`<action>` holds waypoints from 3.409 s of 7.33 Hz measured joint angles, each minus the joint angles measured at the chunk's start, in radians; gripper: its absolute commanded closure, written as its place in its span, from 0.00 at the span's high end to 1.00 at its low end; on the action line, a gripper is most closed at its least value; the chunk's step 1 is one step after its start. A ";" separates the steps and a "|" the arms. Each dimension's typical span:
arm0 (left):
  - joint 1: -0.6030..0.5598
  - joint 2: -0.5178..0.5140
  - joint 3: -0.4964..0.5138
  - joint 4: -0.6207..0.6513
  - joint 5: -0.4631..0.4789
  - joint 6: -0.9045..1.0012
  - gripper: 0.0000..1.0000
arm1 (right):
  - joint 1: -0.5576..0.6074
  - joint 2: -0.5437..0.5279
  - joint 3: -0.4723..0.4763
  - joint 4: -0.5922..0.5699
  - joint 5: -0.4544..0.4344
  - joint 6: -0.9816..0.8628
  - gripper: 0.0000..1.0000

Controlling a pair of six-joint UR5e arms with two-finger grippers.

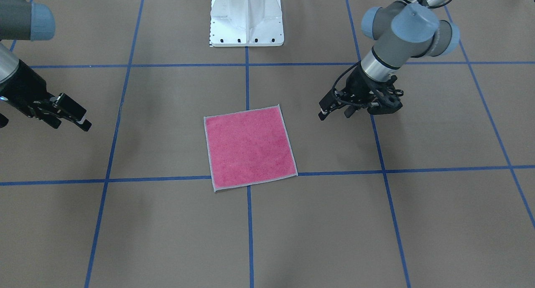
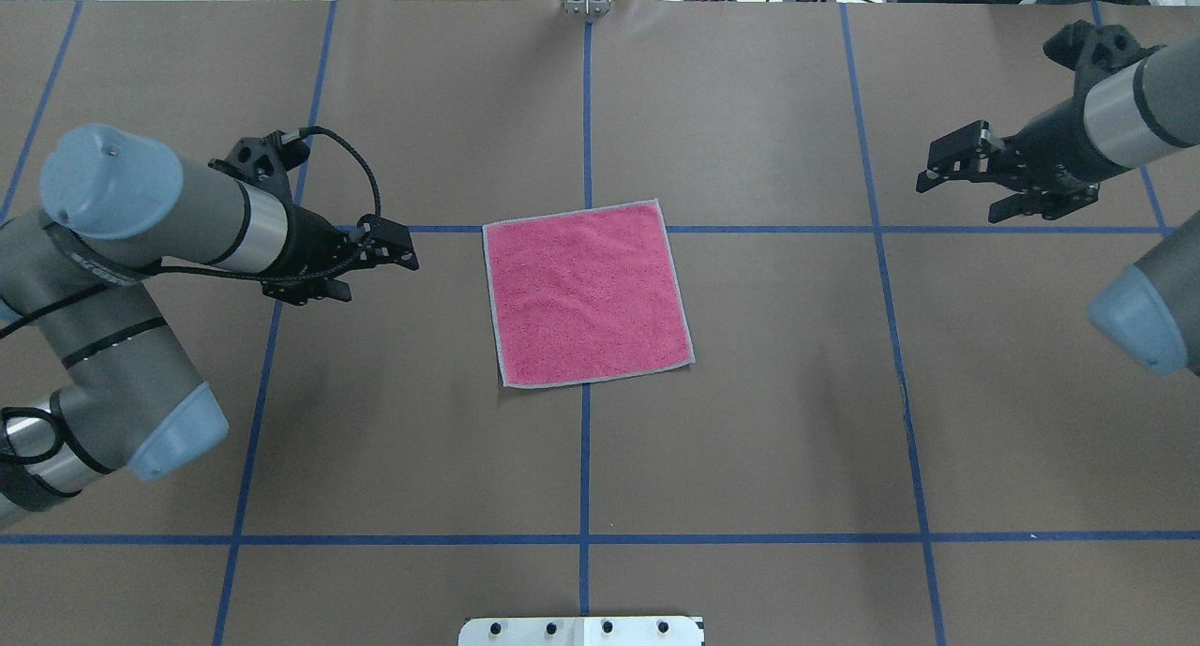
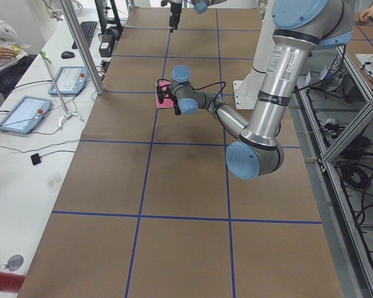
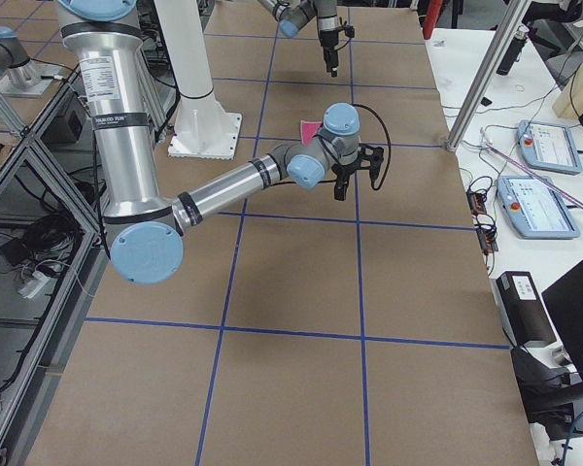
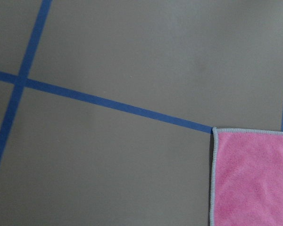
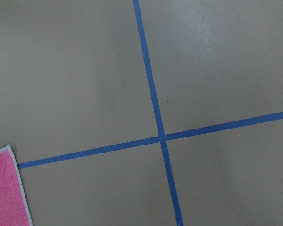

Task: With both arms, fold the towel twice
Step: 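Move the left gripper to the pink towel's nearer corner while the right gripper approaches, then grasp the towel corner with the left gripper while the right reaches another corner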

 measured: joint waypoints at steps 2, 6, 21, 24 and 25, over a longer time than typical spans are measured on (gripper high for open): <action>0.095 -0.049 0.005 0.001 0.102 -0.133 1.00 | -0.094 0.032 0.001 0.038 -0.087 0.151 1.00; 0.169 -0.124 0.047 0.004 0.179 -0.312 0.85 | -0.280 0.080 0.001 0.118 -0.282 0.474 0.95; 0.269 -0.136 0.118 0.004 0.236 -0.333 0.28 | -0.318 0.119 -0.002 0.120 -0.312 0.503 0.98; 0.274 -0.136 0.122 0.004 0.236 -0.332 0.27 | -0.318 0.119 -0.002 0.120 -0.312 0.503 0.98; 0.274 -0.136 0.122 0.004 0.236 -0.331 0.23 | -0.319 0.119 -0.002 0.120 -0.312 0.503 0.98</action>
